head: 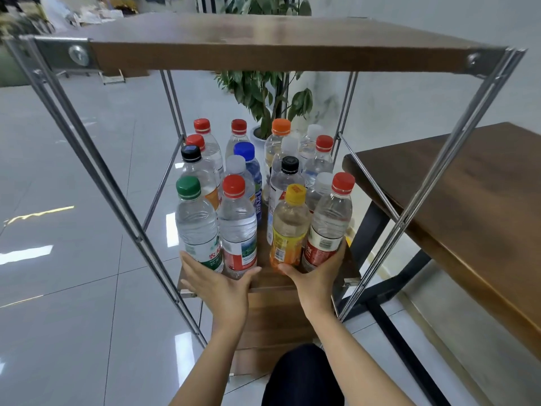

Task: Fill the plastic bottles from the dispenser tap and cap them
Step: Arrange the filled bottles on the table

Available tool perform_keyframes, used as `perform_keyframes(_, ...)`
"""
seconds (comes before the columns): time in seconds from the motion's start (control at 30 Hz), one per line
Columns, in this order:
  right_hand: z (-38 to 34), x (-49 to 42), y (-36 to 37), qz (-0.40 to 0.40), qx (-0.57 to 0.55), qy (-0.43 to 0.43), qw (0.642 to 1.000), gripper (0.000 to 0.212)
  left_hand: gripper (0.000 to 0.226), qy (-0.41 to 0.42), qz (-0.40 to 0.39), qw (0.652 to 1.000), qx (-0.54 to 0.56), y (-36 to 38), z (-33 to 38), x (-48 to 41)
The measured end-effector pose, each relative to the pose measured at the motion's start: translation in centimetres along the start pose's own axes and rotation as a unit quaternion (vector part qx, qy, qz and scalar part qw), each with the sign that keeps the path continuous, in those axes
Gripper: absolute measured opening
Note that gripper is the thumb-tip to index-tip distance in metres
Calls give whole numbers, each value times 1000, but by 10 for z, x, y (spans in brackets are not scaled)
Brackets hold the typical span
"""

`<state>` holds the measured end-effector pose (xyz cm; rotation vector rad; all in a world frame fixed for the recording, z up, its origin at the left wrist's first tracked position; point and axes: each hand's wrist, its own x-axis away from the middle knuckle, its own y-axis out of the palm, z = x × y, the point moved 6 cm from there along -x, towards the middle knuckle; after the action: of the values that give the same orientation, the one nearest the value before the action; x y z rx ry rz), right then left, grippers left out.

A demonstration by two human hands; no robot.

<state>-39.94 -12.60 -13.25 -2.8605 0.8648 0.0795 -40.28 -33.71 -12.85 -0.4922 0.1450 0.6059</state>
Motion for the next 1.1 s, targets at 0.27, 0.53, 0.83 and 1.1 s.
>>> perform_keyframes(0.27, 3, -1, -2, -36, -12, 4, 999, 135, 145, -11, -3, 999, 38, 2, -6, 2)
perform_keyframes(0.53, 5, -7, -6, -57, -29, 7, 998, 124, 117, -23, -5, 993, 117, -10, -4, -3)
perform_keyframes(0.83, 3, -4, -8, -58, -21, -1, 998, 120, 128, -34, -7, 996, 85, -10, -3, -4)
perform_keyframes(1.1, -18, 4, -16, -63, -11, -39, 997, 121, 125, -10, -39, 997, 70, -19, 6, -3)
